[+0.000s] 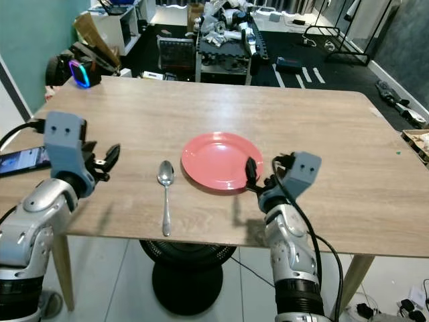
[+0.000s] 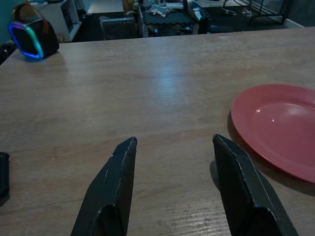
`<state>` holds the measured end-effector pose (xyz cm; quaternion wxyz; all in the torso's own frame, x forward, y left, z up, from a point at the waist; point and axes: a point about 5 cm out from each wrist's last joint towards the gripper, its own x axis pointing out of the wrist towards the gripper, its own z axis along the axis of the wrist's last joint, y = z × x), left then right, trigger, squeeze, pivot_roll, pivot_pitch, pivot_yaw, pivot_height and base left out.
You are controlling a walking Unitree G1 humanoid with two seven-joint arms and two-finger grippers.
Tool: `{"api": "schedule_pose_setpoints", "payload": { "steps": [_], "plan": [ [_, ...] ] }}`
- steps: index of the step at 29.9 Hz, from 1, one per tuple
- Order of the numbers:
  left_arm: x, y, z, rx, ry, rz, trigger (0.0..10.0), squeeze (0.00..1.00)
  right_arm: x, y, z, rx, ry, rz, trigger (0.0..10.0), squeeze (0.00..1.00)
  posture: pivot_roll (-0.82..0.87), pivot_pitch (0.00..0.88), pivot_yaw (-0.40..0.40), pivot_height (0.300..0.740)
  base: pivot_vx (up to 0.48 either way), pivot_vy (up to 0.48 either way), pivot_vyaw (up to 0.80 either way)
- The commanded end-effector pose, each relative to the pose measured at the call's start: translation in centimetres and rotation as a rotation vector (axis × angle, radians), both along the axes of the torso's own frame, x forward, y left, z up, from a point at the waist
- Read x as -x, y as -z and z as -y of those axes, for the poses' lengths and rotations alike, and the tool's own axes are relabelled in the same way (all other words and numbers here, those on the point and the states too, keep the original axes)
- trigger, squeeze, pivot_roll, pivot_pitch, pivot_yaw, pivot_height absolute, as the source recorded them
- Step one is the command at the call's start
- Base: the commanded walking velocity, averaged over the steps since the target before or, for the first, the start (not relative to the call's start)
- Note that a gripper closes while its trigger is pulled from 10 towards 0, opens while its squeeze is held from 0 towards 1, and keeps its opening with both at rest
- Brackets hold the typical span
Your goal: Setting the table
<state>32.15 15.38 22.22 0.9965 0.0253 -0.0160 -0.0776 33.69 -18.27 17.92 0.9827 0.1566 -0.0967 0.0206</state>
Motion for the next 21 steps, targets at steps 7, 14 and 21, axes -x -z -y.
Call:
{"api": "schedule_pose_setpoints", "payload": {
  "steps": [7, 14, 21],
  "plan": [
    [1.0, 0.7, 0.5, 0.002, 0.035, -0.017, 10.0, 0.0, 2.4, -1.6, 0.4, -0.171, 0.067, 0.093, 10.0, 0.0, 0.01, 0.027, 0.093, 0.74, 0.0, 0.0, 0.0],
    [1.6, 1.7, 1.1, -0.058, 0.046, -0.045, 10.0, 0.0, 2.8, -1.2, 0.6, -0.137, 0.08, 0.065, 10.0, 0.0, 0.01, 0.03, 0.088, 0.74, 0.0, 0.0, 0.0],
    [1.2, 1.4, 0.7, -0.076, 0.027, -0.02, 10.0, 0.0, 2.5, -1.4, 0.7, -0.161, 0.076, 0.035, 10.0, 0.0, 0.01, 0.028, 0.078, 0.74, 0.0, 0.0, 0.0]
  ]
}}
